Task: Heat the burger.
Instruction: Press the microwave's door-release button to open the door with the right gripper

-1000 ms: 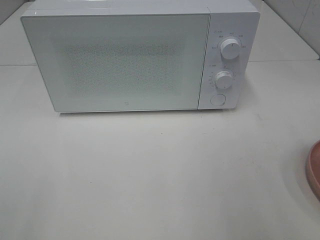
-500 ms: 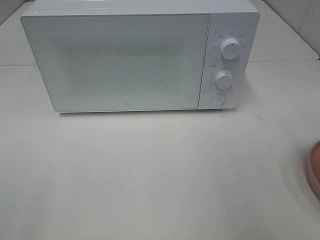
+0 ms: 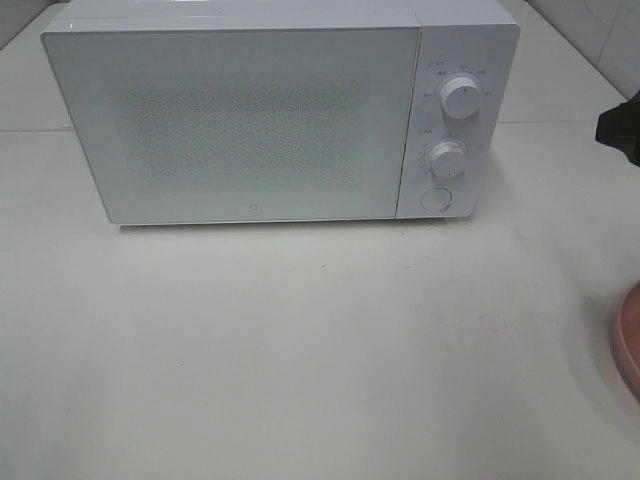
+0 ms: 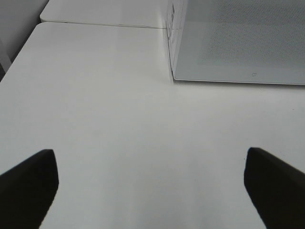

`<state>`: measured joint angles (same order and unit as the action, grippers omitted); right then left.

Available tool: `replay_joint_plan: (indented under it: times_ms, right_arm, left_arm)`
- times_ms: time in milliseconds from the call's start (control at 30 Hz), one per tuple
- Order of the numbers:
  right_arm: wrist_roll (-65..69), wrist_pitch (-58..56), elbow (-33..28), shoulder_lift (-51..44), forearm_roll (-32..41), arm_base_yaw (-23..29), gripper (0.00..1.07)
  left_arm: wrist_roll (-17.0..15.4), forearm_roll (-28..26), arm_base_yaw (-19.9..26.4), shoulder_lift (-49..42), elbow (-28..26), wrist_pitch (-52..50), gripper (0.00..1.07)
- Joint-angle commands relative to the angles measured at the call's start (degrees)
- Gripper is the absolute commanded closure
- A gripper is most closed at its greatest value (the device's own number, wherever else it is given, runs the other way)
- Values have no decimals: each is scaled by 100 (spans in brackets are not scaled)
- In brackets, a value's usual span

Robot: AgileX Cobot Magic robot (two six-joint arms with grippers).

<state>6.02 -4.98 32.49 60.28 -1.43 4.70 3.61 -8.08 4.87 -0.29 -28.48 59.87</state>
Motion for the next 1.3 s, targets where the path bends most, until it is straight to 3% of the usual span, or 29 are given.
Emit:
replay_joint_plan:
  times_ms: [33, 400, 700, 800, 1000, 1300]
  right_arm:
    - [23, 378, 29, 281, -52, -23, 32]
    - [-46, 1427, -40, 991, -57, -23, 32]
    - [-189, 3031, -756, 1324, -34, 6, 32]
    - [-361, 3484, -985, 1387, 52, 223, 32]
    - [-1060, 3965, -1329, 1404, 1043, 922, 32]
    - [-2114, 4452, -1392, 1404, 2590, 1845, 32]
  left_arm:
    - [0, -23, -23, -126, 11, -52, 8]
    - [0, -23, -23, -126, 11, -52, 8]
    - [0, -23, -23, -126, 11, -52, 8]
    - [0, -23, -23, -126, 11, -52, 8]
    - [0, -17, -23, -126, 11, -52, 8]
    - [0, -17, -23, -126, 11, -52, 8]
